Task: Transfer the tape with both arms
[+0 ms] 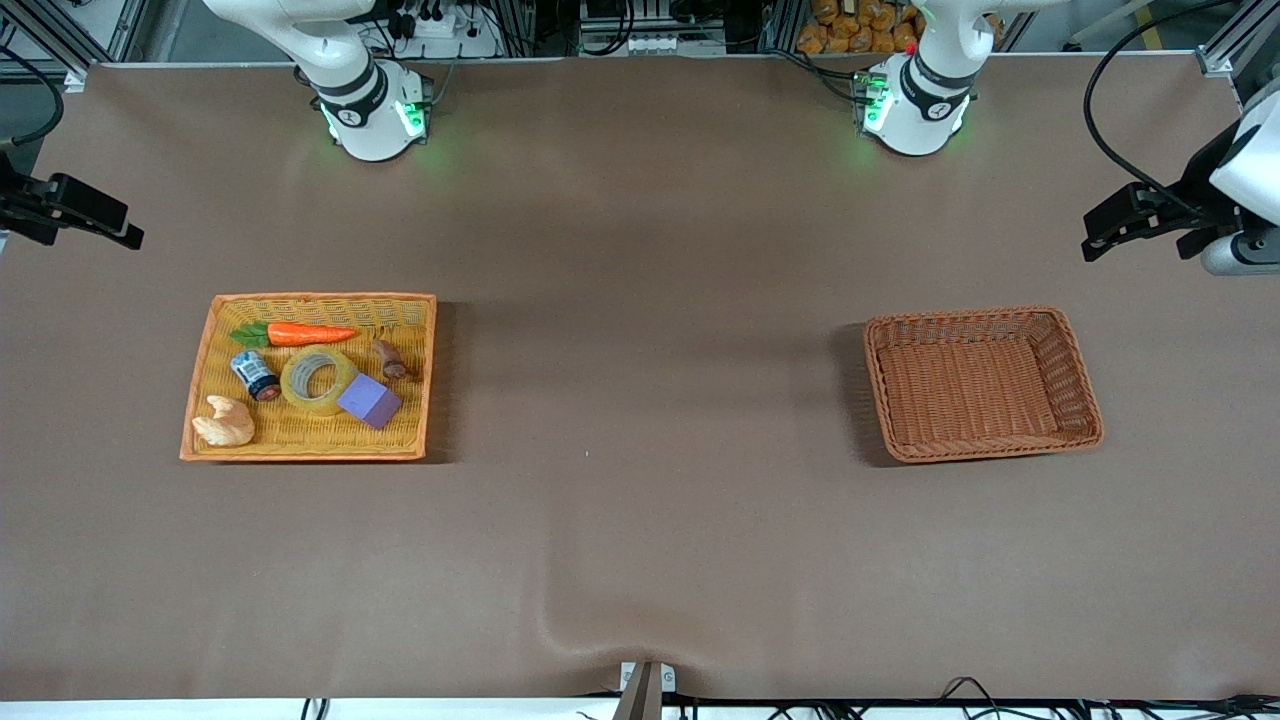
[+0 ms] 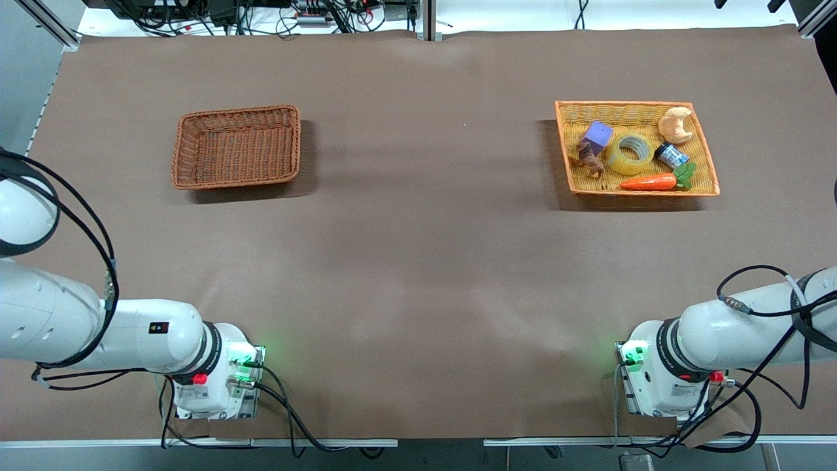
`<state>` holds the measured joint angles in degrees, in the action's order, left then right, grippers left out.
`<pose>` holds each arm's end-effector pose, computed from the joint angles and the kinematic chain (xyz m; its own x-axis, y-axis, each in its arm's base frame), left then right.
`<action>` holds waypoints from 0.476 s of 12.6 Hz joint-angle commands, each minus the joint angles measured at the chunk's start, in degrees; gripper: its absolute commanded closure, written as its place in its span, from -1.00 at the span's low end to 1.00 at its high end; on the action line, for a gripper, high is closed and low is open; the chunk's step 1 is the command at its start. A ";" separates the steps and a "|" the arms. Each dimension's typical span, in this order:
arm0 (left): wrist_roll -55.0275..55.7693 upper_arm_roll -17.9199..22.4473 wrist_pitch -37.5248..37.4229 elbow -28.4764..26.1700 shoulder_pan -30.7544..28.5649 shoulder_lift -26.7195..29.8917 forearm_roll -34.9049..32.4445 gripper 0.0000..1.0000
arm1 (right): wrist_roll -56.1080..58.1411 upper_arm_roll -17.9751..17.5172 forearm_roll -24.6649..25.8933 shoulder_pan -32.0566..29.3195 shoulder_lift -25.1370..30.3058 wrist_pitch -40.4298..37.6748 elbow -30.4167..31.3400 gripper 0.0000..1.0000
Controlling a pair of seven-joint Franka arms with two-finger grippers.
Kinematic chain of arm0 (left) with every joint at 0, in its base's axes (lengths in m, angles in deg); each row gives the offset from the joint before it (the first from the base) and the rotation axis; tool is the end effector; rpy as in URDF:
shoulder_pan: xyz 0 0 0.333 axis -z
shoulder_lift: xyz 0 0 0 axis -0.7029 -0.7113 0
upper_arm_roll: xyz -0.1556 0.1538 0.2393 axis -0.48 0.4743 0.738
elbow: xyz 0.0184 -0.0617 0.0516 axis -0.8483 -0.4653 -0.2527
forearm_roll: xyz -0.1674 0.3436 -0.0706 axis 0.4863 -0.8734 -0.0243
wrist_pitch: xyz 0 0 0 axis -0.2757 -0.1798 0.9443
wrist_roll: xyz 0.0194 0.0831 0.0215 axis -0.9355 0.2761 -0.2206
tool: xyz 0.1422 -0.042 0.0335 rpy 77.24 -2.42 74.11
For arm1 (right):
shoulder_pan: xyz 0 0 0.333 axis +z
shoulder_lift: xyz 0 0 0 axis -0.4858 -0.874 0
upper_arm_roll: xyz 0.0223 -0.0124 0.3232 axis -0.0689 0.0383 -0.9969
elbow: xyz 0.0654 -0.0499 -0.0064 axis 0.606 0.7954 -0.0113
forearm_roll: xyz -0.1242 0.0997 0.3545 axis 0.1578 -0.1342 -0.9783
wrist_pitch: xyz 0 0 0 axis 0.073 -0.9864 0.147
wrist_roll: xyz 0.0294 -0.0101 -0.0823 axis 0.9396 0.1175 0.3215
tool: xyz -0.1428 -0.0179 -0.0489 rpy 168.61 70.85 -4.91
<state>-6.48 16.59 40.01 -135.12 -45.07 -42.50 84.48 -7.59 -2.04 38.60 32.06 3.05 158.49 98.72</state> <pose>0.5423 -0.0446 0.6072 0.9999 0.0107 -0.0085 0.0106 -0.9998 -0.0180 0.5341 -0.0192 0.6196 0.9923 -0.0896 -0.0857 -0.0944 -0.9941 -0.0540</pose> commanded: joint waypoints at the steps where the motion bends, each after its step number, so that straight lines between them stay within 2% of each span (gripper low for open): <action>1: -0.81 -0.05 -0.81 0.28 -0.03 0.32 0.12 -1.00 | -0.50 0.02 0.59 0.17 -0.73 -1.29 -1.80 -1.00; 6: -1.85 0.04 -0.72 0.19 -1.34 -0.29 0.47 -1.00 | 6.09 -0.25 2.09 0.44 -0.73 -1.29 -2.06 -1.00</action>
<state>-6.48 16.62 39.96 -135.18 -45.30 -42.55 84.48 -3.24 -2.27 39.69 32.14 3.05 158.47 98.35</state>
